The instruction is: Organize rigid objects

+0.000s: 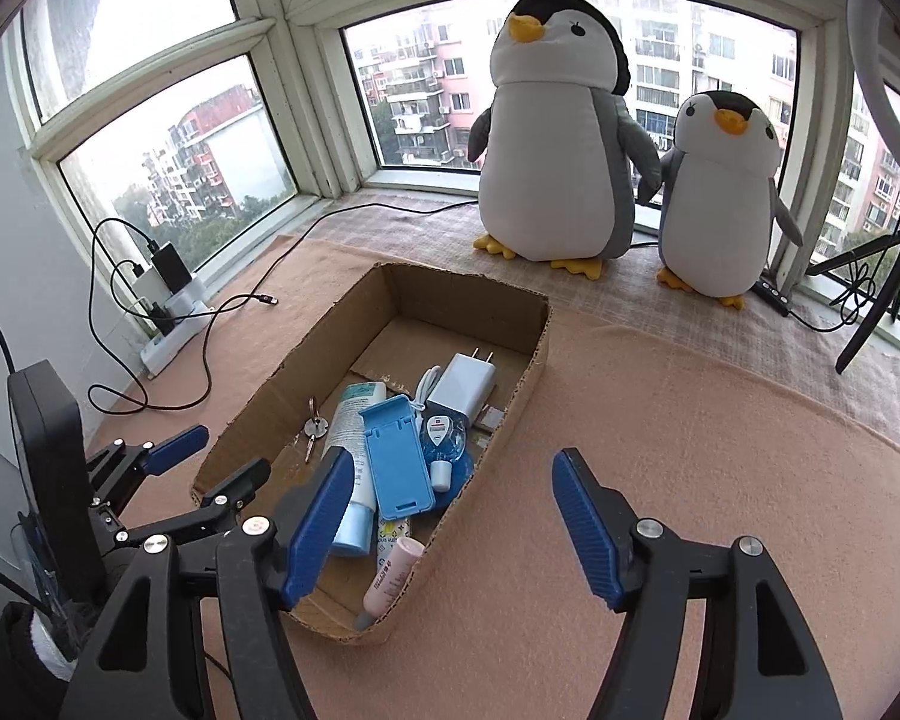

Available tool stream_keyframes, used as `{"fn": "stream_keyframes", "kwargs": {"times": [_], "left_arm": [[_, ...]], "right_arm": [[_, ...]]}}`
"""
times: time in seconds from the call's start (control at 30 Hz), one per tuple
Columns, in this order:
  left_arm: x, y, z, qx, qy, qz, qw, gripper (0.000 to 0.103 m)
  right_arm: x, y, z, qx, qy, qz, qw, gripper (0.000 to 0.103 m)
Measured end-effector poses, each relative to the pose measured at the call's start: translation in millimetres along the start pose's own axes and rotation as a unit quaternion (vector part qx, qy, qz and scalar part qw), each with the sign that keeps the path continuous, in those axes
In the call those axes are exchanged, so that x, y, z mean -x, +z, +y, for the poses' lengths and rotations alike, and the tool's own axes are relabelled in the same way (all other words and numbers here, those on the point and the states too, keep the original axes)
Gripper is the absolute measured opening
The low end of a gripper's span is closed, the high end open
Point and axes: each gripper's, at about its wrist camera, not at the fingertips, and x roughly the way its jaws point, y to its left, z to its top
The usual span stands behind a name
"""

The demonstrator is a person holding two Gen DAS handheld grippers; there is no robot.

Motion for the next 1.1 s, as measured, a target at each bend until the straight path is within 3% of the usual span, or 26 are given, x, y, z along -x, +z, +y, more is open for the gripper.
{"fn": "stream_keyframes", "kwargs": {"times": [0.17, 0.43, 0.73, 1.1], "left_arm": [[32.1, 13.1, -11.1, -0.001, -0.021, -0.023, 0.9995, 0.077], [71.4, 20.8, -21.7, -0.005, -0.036, -0.035, 0.9987, 0.081], [96.2, 18.0, -22.1, 0.001, -0.042, -0.038, 0.9984, 0.081], [100.0, 16.7, -26.5, -0.005, -0.046, -0.037, 0.9983, 0.081]], "right_arm": [[33.2, -7.1, -10.3, -0.020, -0.004, -0.031, 0.999, 0.074], [78.2, -21.6, -11.1, -0.029, -0.040, -0.076, 0.996, 0.090], [108.6, -40.2, -13.3, -0.060, -0.079, -0.104, 0.990, 0.091], [113.4, -50.2, -12.6, -0.062, -0.098, -0.102, 0.988, 0.092]]}}
